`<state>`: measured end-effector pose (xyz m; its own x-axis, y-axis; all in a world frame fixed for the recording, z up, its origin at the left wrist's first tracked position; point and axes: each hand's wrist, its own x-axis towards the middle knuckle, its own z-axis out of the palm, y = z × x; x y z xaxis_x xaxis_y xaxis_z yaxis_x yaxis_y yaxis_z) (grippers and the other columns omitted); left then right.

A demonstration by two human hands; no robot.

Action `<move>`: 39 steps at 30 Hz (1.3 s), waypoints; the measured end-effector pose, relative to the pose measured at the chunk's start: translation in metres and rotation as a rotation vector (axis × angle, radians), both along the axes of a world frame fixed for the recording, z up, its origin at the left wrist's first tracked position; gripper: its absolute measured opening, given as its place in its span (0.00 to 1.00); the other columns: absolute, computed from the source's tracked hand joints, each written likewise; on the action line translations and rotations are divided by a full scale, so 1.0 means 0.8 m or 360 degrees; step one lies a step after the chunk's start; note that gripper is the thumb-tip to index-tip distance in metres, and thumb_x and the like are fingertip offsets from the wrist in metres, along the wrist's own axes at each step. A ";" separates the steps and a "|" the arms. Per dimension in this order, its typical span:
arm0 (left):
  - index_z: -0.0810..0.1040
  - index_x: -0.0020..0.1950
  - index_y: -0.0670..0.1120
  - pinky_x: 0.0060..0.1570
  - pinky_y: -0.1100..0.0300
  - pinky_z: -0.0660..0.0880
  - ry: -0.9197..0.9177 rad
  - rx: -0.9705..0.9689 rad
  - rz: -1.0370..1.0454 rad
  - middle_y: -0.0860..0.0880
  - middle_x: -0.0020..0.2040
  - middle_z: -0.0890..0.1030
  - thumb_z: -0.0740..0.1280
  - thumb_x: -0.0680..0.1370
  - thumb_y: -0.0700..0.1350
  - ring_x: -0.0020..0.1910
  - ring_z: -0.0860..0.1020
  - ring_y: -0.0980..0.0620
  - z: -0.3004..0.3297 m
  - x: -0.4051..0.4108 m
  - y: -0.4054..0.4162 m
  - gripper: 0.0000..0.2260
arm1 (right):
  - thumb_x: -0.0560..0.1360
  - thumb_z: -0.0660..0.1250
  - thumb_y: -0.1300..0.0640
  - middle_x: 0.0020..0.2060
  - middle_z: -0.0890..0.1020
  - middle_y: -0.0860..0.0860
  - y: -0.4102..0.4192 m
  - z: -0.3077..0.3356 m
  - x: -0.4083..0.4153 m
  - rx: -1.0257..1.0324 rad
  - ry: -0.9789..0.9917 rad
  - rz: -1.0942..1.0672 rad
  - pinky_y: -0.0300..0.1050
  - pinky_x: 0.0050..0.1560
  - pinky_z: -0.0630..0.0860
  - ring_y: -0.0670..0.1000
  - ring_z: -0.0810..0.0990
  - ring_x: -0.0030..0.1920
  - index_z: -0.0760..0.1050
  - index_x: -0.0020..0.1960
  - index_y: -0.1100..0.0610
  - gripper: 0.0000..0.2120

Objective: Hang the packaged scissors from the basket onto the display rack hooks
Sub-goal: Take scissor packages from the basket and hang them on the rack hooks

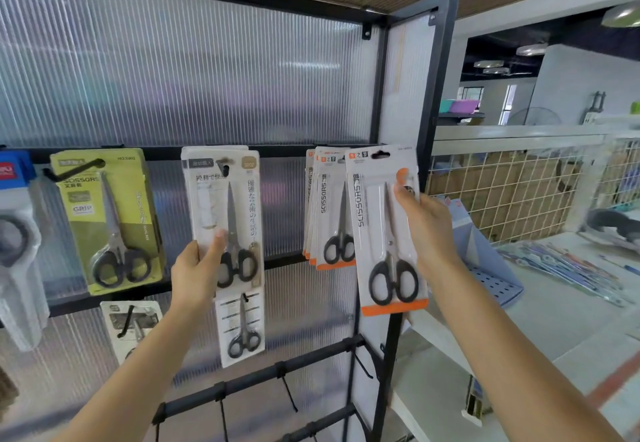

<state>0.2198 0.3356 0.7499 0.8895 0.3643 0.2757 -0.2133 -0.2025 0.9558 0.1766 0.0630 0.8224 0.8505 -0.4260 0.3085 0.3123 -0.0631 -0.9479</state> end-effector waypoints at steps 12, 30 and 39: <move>0.61 0.35 0.45 0.33 0.55 0.61 -0.0013 0.0020 0.0016 0.47 0.32 0.65 0.63 0.78 0.56 0.32 0.63 0.50 0.001 0.000 0.000 0.20 | 0.76 0.65 0.46 0.35 0.75 0.47 -0.008 0.000 0.007 -0.0076 0.0240 0.0012 0.38 0.34 0.64 0.43 0.71 0.35 0.73 0.37 0.53 0.14; 0.64 0.38 0.43 0.32 0.56 0.64 -0.0094 0.0319 0.0109 0.47 0.33 0.67 0.62 0.78 0.56 0.31 0.65 0.50 -0.010 0.004 0.019 0.19 | 0.78 0.59 0.42 0.29 0.75 0.50 0.029 -0.016 0.107 -0.0473 0.0274 -0.0173 0.40 0.32 0.66 0.48 0.73 0.33 0.71 0.33 0.57 0.23; 0.70 0.43 0.42 0.33 0.53 0.72 -0.0012 0.0964 0.0383 0.45 0.34 0.77 0.58 0.77 0.62 0.33 0.75 0.45 -0.014 0.005 0.040 0.22 | 0.76 0.63 0.43 0.40 0.76 0.51 0.025 -0.039 0.114 -0.0538 0.0140 -0.0384 0.44 0.38 0.70 0.49 0.75 0.41 0.69 0.47 0.58 0.16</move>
<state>0.2237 0.3673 0.7390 0.7997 0.3309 0.5010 -0.1014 -0.7480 0.6559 0.2682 0.0834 0.7912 0.7681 -0.5032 0.3959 0.1696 -0.4364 -0.8836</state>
